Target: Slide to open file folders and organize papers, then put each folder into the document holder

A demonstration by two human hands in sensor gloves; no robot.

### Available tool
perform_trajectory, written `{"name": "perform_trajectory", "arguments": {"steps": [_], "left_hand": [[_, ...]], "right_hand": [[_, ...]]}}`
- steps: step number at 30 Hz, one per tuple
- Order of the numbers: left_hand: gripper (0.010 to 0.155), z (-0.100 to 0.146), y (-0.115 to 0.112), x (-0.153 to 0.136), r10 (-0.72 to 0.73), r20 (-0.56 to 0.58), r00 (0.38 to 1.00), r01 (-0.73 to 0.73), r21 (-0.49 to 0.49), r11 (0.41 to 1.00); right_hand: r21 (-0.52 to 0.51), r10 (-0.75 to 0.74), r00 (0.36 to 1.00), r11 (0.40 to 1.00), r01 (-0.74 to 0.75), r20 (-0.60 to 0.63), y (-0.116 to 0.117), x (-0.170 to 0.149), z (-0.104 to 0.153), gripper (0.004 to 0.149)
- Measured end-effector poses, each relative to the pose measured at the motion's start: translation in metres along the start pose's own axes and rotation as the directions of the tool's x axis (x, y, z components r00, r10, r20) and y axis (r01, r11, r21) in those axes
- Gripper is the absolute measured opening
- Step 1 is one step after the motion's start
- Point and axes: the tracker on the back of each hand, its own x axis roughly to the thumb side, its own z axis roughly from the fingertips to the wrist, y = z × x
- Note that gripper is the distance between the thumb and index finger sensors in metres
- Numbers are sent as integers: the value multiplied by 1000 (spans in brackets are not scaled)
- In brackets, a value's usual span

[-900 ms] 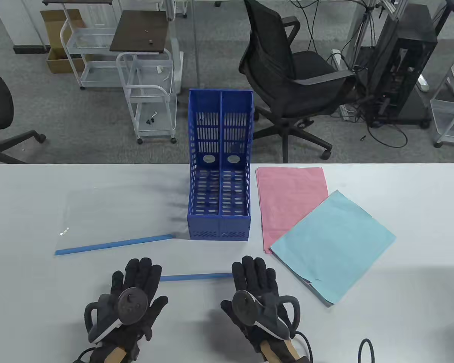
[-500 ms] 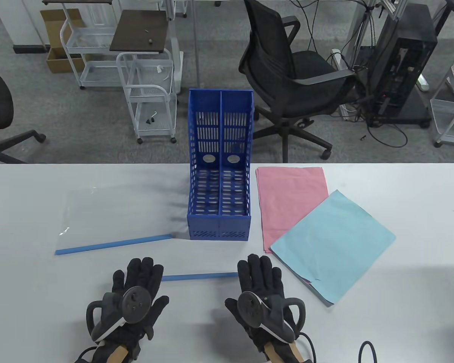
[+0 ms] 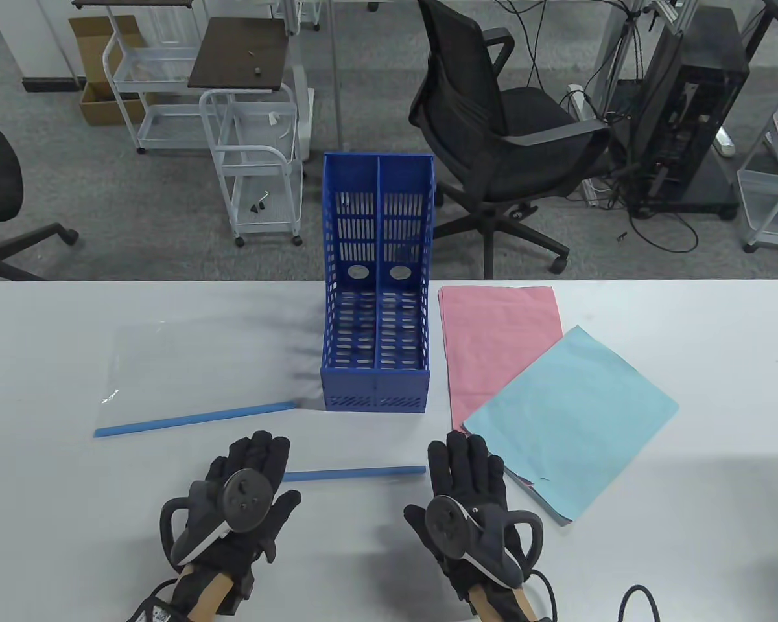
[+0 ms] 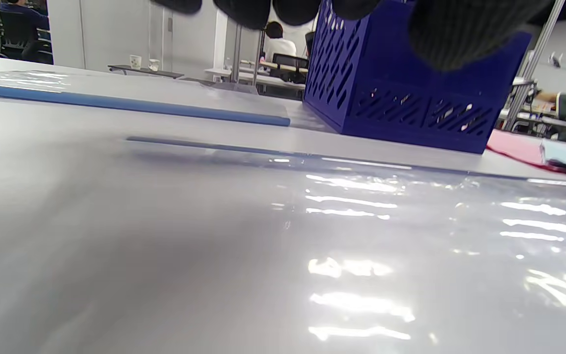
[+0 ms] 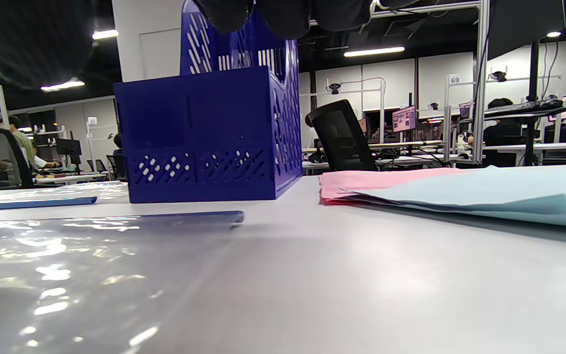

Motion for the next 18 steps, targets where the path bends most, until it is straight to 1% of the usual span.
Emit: {"name": "perform_trajectory", "arguments": {"steps": [5,7,9,10,11,13,14,16,18], "left_hand": [[66,-36,-7,19,-123,-24,992,120,-98,988],[61,-51,-14,27,-205,-26,978,197,-179,964],[55,-61,-22,32,-241,-2,971,233,-248,940],[55,-66,-25,34,-239,11,971,232,-278,932],[53,-70,-24,34,-214,6,977,207,-274,939],[51,-79,-24,33,-179,-1,984,167,-359,918],[52,-81,-25,32,-163,-2,987,150,-382,912],[52,-82,-26,32,-175,22,984,170,-370,913],[49,-76,-27,31,-184,60,981,193,-318,928]], "right_hand": [[35,-11,1000,999,11,-5,1,-10,0,91],[43,-23,1000,999,23,-9,0,-15,0,90],[39,-53,998,998,54,-20,-2,-20,0,90],[39,-62,998,997,63,-26,-2,-22,0,90],[42,-70,997,997,71,-32,-3,-24,0,90],[41,-76,996,996,78,-37,-4,-27,0,90],[42,-79,996,996,80,-39,-5,-29,0,90],[42,-87,995,995,88,-42,-5,-29,-1,89],[49,-98,994,994,101,-45,-4,-30,-1,89]]}}
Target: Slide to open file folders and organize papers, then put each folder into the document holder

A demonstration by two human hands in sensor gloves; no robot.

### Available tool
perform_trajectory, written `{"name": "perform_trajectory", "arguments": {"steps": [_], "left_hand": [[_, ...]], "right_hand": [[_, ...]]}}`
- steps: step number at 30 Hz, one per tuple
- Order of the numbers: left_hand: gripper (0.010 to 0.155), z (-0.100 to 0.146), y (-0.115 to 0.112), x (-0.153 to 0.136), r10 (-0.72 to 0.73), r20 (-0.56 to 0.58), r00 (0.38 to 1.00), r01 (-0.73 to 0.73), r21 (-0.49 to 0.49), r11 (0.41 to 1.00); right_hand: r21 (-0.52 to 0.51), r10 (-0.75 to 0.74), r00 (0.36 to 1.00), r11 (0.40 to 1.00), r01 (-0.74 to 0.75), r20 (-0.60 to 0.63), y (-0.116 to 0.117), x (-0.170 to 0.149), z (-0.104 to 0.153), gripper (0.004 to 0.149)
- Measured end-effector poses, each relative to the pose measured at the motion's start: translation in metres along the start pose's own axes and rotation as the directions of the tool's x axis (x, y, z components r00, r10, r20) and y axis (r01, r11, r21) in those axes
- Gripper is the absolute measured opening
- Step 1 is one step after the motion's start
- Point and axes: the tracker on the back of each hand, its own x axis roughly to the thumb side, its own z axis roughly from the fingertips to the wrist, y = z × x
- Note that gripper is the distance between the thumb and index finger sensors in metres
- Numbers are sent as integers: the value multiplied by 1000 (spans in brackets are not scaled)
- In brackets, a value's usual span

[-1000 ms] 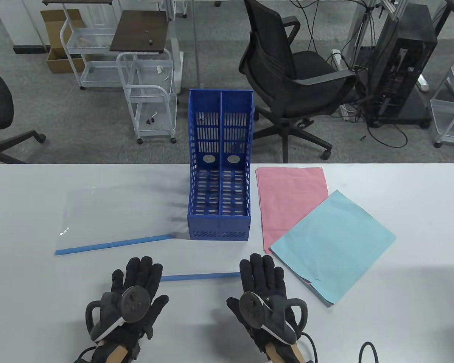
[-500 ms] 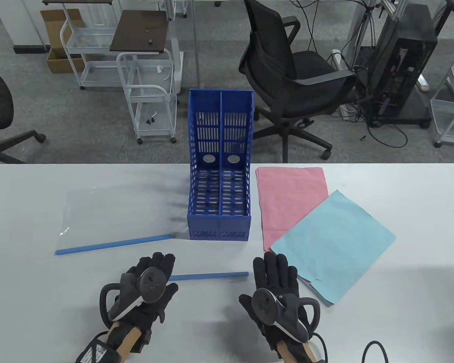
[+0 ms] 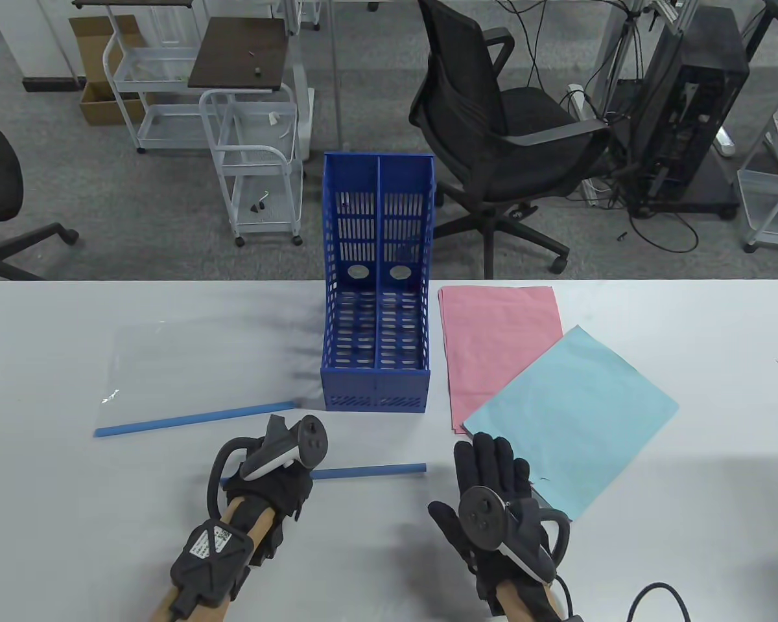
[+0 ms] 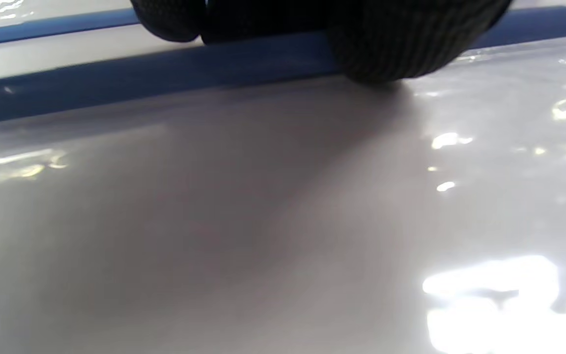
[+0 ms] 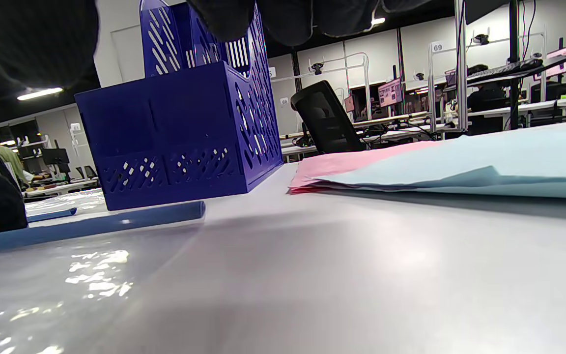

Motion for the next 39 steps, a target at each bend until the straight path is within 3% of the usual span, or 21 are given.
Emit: {"name": "perform_trajectory", "arguments": {"steps": [4,8,11,15,17,20,22,27,29,32,39], "left_hand": [[46,20,-5,-14,50,68,996,-57,99,993],[47,55,-1,-37,157,116,981,-176,177,968],[48,85,1,-53,250,174,952,-286,223,932],[48,110,-5,-65,350,258,900,-411,242,879],[48,114,-10,-70,409,291,865,-477,223,850],[48,114,-17,-74,452,303,839,-518,188,835],[48,112,-22,-75,460,304,834,-528,197,826],[59,104,-25,-56,543,404,736,-635,134,761],[57,102,-24,-47,521,418,744,-621,146,770],[51,104,-23,-42,489,410,770,-599,202,775],[46,110,-19,-57,488,337,805,-566,188,803]], "right_hand": [[5,-40,999,999,40,3,0,1,1,89],[-27,-174,985,984,174,18,-3,4,2,95],[-58,-350,936,934,352,50,-10,11,1,98],[36,-555,832,832,554,16,-9,31,-9,94],[92,-619,785,780,619,-29,-4,38,-16,84],[109,-688,722,714,692,-73,2,45,-23,44],[98,-684,726,719,688,-72,6,47,-22,42],[85,-667,744,740,667,-29,19,61,-15,41],[96,-647,762,759,644,5,20,69,-12,41],[32,-617,787,787,616,3,20,72,-7,41],[-11,-684,728,729,684,-48,15,54,-7,40]]}}
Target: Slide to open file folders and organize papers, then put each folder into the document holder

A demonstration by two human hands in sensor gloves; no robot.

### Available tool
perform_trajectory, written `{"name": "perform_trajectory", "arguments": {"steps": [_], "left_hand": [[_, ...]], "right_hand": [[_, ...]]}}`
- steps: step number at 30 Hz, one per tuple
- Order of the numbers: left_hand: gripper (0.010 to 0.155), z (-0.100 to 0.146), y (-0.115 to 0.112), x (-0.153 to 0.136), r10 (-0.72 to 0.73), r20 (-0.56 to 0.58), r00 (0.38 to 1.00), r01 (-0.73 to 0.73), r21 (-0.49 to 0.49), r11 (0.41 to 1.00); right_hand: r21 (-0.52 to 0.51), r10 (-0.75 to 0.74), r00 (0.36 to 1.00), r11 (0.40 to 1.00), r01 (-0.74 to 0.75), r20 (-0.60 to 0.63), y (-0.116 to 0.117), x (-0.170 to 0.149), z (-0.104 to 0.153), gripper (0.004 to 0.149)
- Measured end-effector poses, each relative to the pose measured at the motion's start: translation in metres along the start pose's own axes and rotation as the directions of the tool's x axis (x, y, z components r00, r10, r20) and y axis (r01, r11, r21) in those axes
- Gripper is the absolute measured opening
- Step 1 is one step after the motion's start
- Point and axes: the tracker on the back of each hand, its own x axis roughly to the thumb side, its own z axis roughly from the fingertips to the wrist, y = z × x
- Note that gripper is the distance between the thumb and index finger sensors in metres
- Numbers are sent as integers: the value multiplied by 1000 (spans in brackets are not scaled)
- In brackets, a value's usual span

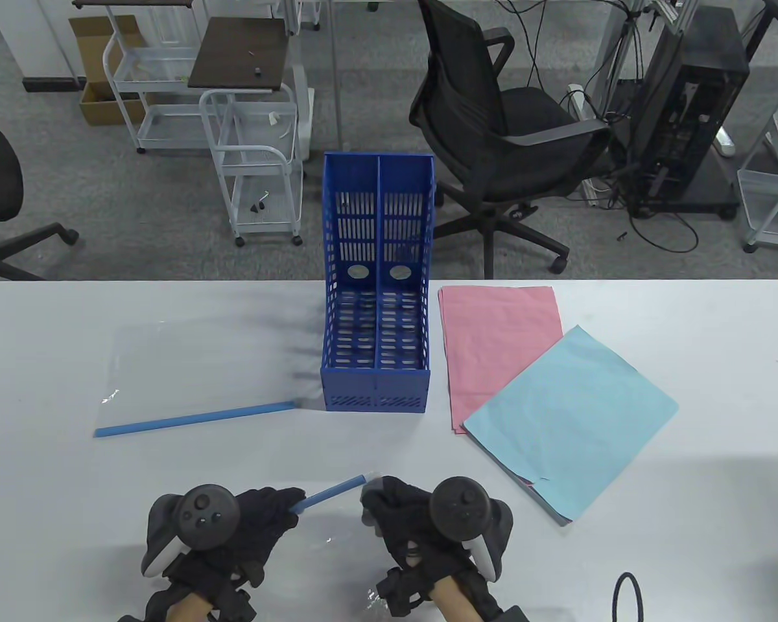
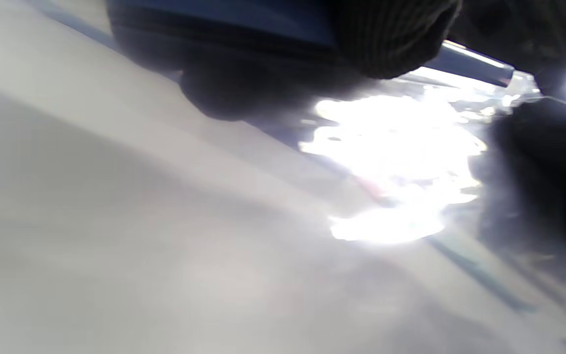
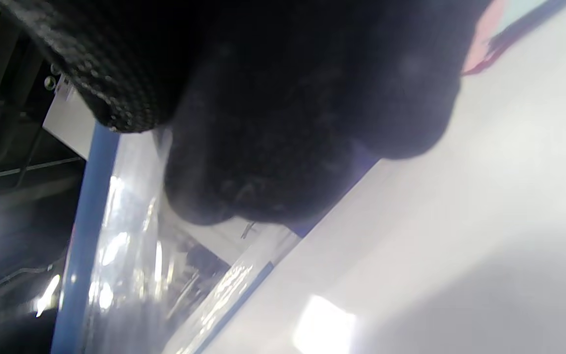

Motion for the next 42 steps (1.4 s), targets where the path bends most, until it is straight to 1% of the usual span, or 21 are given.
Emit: {"name": "perform_trajectory", "arguments": {"steps": [4,6,7,11,13,14,15,16,17,19,21,22,24,26,27,29,32,35,38,42], "left_hand": [[46,9,14,-16,-57,-74,996,54,-30,998],[46,12,23,-24,-61,-116,991,55,-50,997],[46,15,29,-29,-66,-148,987,54,-84,995],[46,21,42,-49,-66,-251,966,39,-108,993],[45,26,50,-61,-123,-339,933,92,-105,990],[45,29,55,-69,-123,-379,917,97,-88,991],[45,32,57,-74,-101,-402,910,80,-69,994],[46,35,60,-82,-45,-428,903,32,-39,999],[46,37,62,-87,-14,-449,893,-5,-42,999],[48,41,64,-95,-25,-513,858,1,-47,999],[48,41,64,-100,-32,-552,833,14,-37,999],[49,39,62,-104,-29,-569,822,0,-52,999],[50,37,58,-109,-31,-596,803,-18,-76,997],[50,32,53,-113,-68,-625,778,10,-96,995],[50,29,51,-115,-75,-638,767,23,-89,996],[50,25,48,-116,-91,-648,756,28,-106,994],[48,21,45,-117,-128,-671,730,76,-107,991],[47,20,44,-117,-143,-690,710,114,-87,990],[45,18,44,-121,-150,-725,672,155,-61,986],[46,19,45,-126,-104,-752,651,144,-13,990]], "right_hand": [[-43,-66,997,997,65,-32,-19,-12,-1,40],[-68,-105,993,993,101,-54,-28,-19,-2,40],[-79,-113,992,991,108,-61,-33,-22,-2,40],[-140,-127,989,984,115,-80,-49,-29,-1,40],[-198,-138,985,973,116,-100,-61,-34,0,40],[-218,-152,982,968,125,-111,-68,-38,0,40],[-223,-161,980,966,132,-119,-72,-41,0,40],[-224,-172,976,965,140,-133,-78,-46,1,40],[-226,-184,972,963,149,-143,-81,-50,2,40],[-225,-194,968,962,156,-161,-83,-55,2,41],[-224,-200,965,961,161,-167,-81,-57,1,41],[-212,-194,967,965,157,-168,-80,-56,0,41],[-201,-172,972,970,138,-163,-76,-54,0,41],[-190,-149,977,975,118,-155,-73,-52,0,41],[-182,-139,979,977,111,-151,-71,-50,0,41],[-173,-130,981,979,104,-146,-69,-49,1,41],[-159,-126,982,982,103,-144,-67,-48,1,41],[-150,-123,982,983,102,-142,-67,-48,0,41],[-145,-120,983,984,99,-142,-66,-48,0,41],[-142,-118,982,985,97,-146,-66,-48,0,41]]}}
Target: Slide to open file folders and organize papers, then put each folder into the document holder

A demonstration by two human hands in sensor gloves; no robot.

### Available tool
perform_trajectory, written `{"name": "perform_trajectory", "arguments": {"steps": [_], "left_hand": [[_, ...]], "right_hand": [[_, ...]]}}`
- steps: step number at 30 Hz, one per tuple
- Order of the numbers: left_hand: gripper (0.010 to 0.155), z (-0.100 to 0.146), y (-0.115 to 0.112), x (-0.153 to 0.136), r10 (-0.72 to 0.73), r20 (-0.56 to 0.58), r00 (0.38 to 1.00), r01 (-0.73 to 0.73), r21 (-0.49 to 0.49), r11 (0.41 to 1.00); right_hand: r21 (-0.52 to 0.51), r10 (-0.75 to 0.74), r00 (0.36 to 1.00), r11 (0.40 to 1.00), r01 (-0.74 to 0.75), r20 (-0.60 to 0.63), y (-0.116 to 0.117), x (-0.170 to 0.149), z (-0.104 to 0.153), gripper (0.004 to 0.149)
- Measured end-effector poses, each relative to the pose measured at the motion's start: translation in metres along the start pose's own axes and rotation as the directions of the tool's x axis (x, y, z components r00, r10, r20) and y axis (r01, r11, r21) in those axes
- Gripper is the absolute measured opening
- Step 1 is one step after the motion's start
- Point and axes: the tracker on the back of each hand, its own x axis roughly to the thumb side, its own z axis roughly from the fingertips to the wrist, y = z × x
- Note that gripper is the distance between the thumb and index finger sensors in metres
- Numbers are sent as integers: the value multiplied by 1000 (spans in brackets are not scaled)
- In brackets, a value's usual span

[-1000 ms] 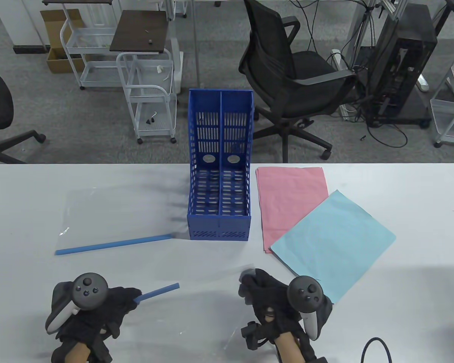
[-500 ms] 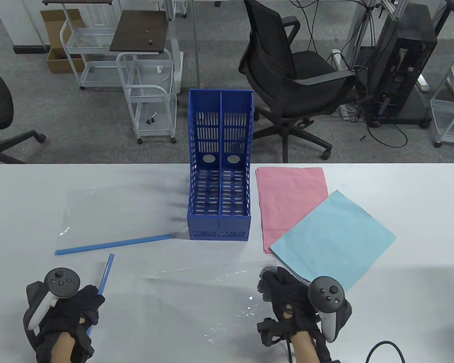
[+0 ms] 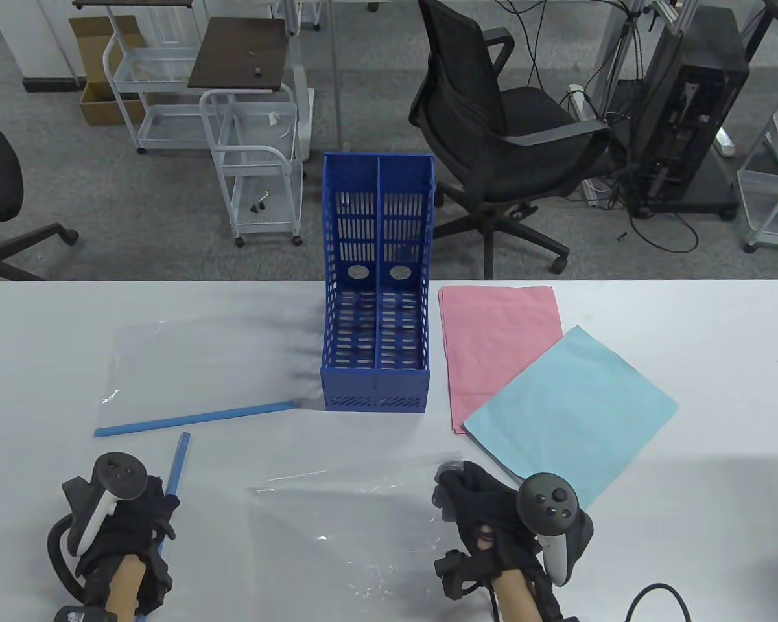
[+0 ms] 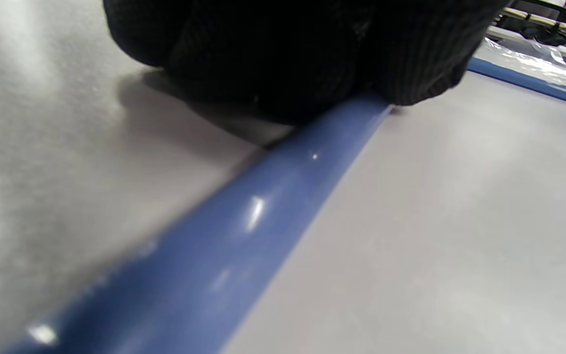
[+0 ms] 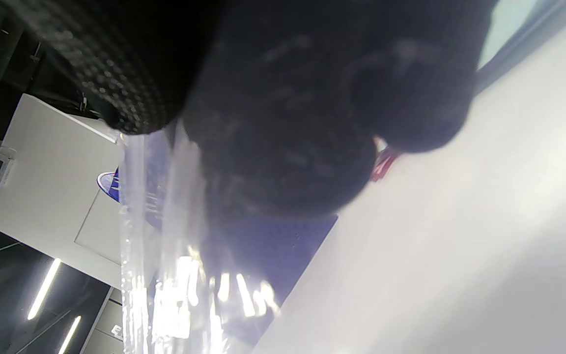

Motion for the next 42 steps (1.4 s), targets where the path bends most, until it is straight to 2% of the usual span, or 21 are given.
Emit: {"name": "perform_trajectory", "arguments": {"steps": [11,15,18,20,22,24,27,28,31,34,36,38,39,40,42], "left_hand": [[50,1,2,-5,47,-3,999,-47,3,999],[52,16,12,-5,64,30,998,-67,97,993],[58,42,21,9,65,170,983,-102,220,970],[65,60,19,26,71,376,924,-159,208,965],[70,77,10,51,74,578,813,-182,131,975],[73,90,2,72,27,658,752,-121,97,988],[76,104,-12,96,-46,751,658,-16,75,997],[75,106,-15,100,-19,787,617,-22,41,999],[69,105,-17,101,111,829,549,-82,-79,994],[46,108,-13,99,118,841,528,-110,-71,991],[43,110,-10,97,104,845,525,-161,-21,987],[43,111,-5,93,90,836,542,-193,19,981],[43,109,-2,89,107,824,556,-223,24,974],[43,107,-1,86,130,817,562,-247,16,969],[43,100,1,78,257,788,560,-336,-68,940]], "right_hand": [[8,2,1000,1000,-2,-4,1,0,0,41],[13,16,1000,1000,-16,-3,4,1,0,41],[31,26,1000,999,-27,14,8,3,1,41],[43,19,999,999,-20,36,11,6,1,41],[61,6,998,998,-10,70,13,9,3,41],[82,-15,993,997,6,117,15,13,4,41],[168,-72,968,985,32,240,19,21,7,40],[206,-97,953,978,37,289,21,25,9,40],[267,-153,922,962,56,357,24,35,15,40],[250,-134,906,968,32,402,24,43,22,40],[207,-97,905,978,10,415,23,46,25,42],[150,-51,914,989,-11,403,18,45,26,55],[88,-9,928,996,-26,372,13,43,25,62],[50,18,936,998,-38,352,10,41,23,69],[-17,73,952,997,-71,297,0,33,18,79]]}}
